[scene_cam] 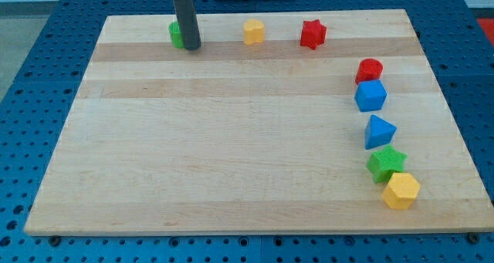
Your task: Place the red circle at the bottom of the heart
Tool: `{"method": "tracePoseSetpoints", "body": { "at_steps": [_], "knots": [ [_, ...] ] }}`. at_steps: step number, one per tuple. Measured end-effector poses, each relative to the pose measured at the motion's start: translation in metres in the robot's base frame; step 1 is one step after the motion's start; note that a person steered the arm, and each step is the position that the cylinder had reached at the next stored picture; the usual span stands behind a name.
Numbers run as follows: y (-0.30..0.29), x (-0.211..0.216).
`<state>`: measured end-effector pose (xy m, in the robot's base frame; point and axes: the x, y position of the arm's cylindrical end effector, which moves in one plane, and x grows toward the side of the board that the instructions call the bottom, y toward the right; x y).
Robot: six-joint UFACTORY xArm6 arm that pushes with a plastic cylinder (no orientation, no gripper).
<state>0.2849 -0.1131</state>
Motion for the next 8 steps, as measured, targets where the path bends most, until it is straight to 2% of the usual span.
{"method": "tracePoseSetpoints", "body": {
  "at_steps": [1, 3, 4, 5, 7, 8],
  "knots": [
    [0.082, 0.031],
    [0.341, 0.039],
    [0.405, 0.079],
    [0.373, 0.099],
    [0.277, 0.072],
    [0.201, 0.07]
  ]
}}
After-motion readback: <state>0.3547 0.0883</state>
